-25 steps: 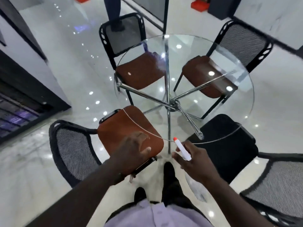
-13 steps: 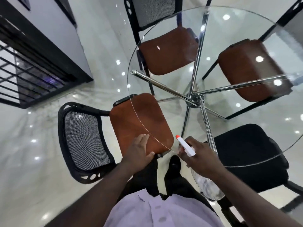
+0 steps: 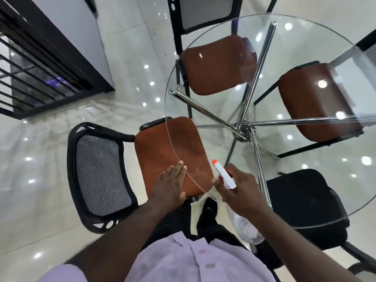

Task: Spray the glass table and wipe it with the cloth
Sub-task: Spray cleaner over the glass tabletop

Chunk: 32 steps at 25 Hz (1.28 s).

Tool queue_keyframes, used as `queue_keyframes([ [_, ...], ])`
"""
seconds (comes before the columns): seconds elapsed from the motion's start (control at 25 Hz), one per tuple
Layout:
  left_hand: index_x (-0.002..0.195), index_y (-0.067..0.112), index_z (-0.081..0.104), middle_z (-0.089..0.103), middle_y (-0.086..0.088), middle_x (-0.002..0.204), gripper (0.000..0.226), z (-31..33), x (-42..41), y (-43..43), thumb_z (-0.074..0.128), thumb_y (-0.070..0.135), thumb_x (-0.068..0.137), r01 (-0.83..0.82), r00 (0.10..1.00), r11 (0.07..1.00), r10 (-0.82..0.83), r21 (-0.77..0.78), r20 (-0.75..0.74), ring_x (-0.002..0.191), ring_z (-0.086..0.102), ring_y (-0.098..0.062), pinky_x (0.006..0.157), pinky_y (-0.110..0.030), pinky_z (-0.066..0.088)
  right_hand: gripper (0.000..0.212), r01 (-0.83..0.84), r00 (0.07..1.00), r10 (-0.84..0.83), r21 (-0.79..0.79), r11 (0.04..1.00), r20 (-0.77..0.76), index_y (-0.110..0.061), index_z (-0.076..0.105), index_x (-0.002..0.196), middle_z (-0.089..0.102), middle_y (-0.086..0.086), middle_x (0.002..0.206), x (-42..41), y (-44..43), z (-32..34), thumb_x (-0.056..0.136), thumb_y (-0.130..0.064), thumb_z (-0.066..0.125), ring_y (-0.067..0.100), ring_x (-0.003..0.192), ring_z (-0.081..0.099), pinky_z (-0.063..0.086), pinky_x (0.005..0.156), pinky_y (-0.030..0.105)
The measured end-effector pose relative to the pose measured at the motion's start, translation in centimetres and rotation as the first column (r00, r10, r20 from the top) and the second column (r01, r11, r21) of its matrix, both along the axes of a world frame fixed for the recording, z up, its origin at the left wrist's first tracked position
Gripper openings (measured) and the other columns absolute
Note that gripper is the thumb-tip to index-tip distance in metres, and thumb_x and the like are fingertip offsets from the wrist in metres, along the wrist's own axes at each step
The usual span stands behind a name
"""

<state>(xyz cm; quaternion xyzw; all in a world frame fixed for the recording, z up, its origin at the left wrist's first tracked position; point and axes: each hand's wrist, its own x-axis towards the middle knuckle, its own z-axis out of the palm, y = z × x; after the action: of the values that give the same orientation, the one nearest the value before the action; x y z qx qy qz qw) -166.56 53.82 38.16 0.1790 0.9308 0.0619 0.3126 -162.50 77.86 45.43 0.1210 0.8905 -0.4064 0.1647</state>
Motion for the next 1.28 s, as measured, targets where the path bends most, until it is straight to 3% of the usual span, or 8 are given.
queue_keyframes([
  [0.16, 0.165, 0.019, 0.020, 0.013, -0.004, 0.173, 0.083, 0.5, -2.3, -0.1, 0.059, 0.039, 0.094, 0.000, 1.000, 0.999, 0.001, 0.043, -0.025, 0.159, 0.017, -0.028, 0.128, -0.044, 0.023, 0.029, 0.019, 0.999, -0.020, -0.033, 0.999, -0.036, -0.031, 0.055, 0.095, 0.073, -0.004, 0.080, -2.8, -0.3, 1.2, 0.092, -0.056, 0.069, 0.017, 0.063, 0.072, 0.061, 0.068, 0.044],
  [0.4, 0.167, 0.023, 0.004, -0.010, 0.003, 0.175, 0.092, 1.1, -9.9, -0.6, 0.056, 0.050, 0.097, 0.002, 1.000, 0.996, -0.001, -0.090, 0.005, 0.162, 0.003, -0.029, 0.129, -0.048, 0.013, 0.040, 0.105, 0.994, -0.105, -0.007, 0.994, -0.025, -0.031, 0.053, 0.091, 0.070, -0.001, 0.076, -5.6, -0.8, 2.8, 0.081, -0.068, 0.063, 0.026, 0.063, 0.073, 0.063, 0.063, 0.049],
  [0.6, 0.165, 0.023, 0.017, 0.007, 0.001, 0.175, 0.087, 2.0, -14.5, -0.3, 0.060, 0.049, 0.094, 0.073, 0.997, 0.984, -0.074, -0.161, 0.004, 0.157, 0.019, -0.028, 0.125, -0.049, 0.024, 0.037, 0.119, 0.989, -0.118, 0.018, 0.993, -0.085, -0.032, 0.055, 0.093, 0.073, -0.004, 0.080, -9.1, -0.9, 4.2, 0.083, -0.067, 0.064, 0.020, 0.065, 0.074, 0.062, 0.072, 0.045],
  [0.76, 0.165, 0.018, 0.015, 0.007, -0.005, 0.174, 0.088, 2.1, -14.5, -0.6, 0.058, 0.045, 0.093, 0.134, 0.990, 0.977, -0.137, -0.166, -0.008, 0.154, 0.024, -0.032, 0.122, -0.049, 0.028, 0.029, 0.157, 0.980, -0.152, 0.026, 0.987, -0.126, -0.027, 0.056, 0.092, 0.070, -0.001, 0.078, -13.4, -1.4, 5.1, 0.092, -0.050, 0.074, 0.023, 0.063, 0.075, 0.064, 0.073, 0.048],
  [0.92, 0.166, 0.019, 0.011, 0.003, -0.004, 0.175, 0.089, 1.6, -14.1, -1.5, 0.059, 0.040, 0.093, 0.139, 0.990, 0.984, -0.141, -0.110, -0.011, 0.153, 0.026, -0.029, 0.121, -0.047, 0.029, 0.024, 0.159, 0.984, -0.156, 0.031, 0.987, -0.083, -0.016, 0.061, 0.099, 0.071, 0.004, 0.083, -17.8, -2.3, 6.4, 0.098, -0.036, 0.076, 0.018, 0.053, 0.075, 0.065, 0.071, 0.041],
  [1.04, 0.165, 0.019, 0.013, 0.006, -0.004, 0.174, 0.087, 1.4, -14.6, -1.9, 0.059, 0.039, 0.094, 0.159, 0.986, 0.984, -0.162, -0.078, -0.032, 0.152, 0.027, -0.028, 0.119, -0.046, 0.031, 0.028, 0.234, 0.970, -0.231, 0.039, 0.971, -0.074, -0.015, 0.065, 0.106, 0.073, 0.007, 0.091, -21.3, -2.6, 6.7, 0.097, -0.039, 0.076, 0.028, 0.064, 0.078, 0.067, 0.076, 0.048],
  [1.16, 0.165, 0.019, 0.016, 0.010, -0.004, 0.173, 0.083, 1.4, -15.0, -2.2, 0.057, 0.039, 0.095, 0.186, 0.981, 0.981, -0.189, -0.062, -0.050, 0.152, 0.028, -0.027, 0.119, -0.046, 0.031, 0.034, 0.300, 0.954, -0.300, -0.023, 0.954, -0.001, -0.020, 0.063, 0.118, 0.071, 0.008, 0.105, -23.3, -2.6, 7.3, 0.097, -0.042, 0.077, 0.029, 0.074, 0.079, 0.067, 0.065, 0.033],
  [1.28, 0.164, 0.018, 0.019, 0.014, -0.006, 0.173, 0.081, 1.4, -15.3, -2.4, 0.057, 0.039, 0.096, 0.201, 0.976, 0.979, -0.203, -0.035, -0.072, 0.152, 0.029, -0.027, 0.119, -0.045, 0.032, 0.037, 0.287, 0.957, -0.285, 0.030, 0.958, -0.046, -0.018, 0.065, 0.125, 0.072, 0.008, 0.107, -22.3, -2.7, 7.5, 0.097, -0.041, 0.076, 0.031, 0.078, 0.079, 0.067, 0.071, 0.037],
])
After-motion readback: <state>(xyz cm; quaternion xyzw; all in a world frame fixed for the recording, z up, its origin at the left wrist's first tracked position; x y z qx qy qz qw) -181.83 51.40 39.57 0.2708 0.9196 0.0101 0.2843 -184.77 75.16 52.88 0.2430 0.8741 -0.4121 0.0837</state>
